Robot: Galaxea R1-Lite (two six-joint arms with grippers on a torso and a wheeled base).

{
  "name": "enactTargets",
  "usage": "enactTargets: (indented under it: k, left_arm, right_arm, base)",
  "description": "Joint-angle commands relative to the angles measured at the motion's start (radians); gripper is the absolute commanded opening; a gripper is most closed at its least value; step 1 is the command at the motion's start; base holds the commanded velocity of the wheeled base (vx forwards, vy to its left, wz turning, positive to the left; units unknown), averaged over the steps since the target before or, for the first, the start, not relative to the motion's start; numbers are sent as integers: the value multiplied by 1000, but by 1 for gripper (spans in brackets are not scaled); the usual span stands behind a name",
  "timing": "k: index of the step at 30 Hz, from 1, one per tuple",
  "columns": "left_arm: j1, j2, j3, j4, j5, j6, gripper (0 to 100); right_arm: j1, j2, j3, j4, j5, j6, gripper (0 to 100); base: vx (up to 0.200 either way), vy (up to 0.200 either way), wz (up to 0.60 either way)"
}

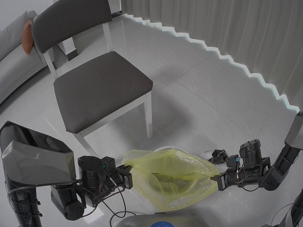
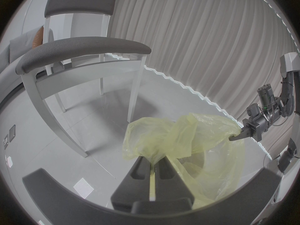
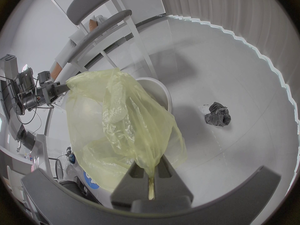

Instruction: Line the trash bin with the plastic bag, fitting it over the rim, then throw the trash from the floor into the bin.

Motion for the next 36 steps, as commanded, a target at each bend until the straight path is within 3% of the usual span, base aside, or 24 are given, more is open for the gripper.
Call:
enactTargets:
  k: [1,12,18,27,36]
  left_arm:
    - [-8,-33,4,-1,0,-1,0]
    - [-19,-50,34,33,-3,1,0]
    - [-21,-53,62,78,-53,15,0]
    - [-24,51,53,67,-60,15,0]
    - [34,134,-38,64,-47,12,0]
  right_arm:
    - [-5,-50,-12,27,-1,1,0]
    - [-18,-53,-20,47,0,1,0]
    - [-10,-37,-41,146,0,-13,0]
    - [39,116,-59,102,-1,-8,0]
    - [8,180,-122,42,-8,3,0]
  base:
    - [0,0,0]
    - [0,0,0]
    - [0,0,0]
    - [0,0,0]
    - [0,0,0]
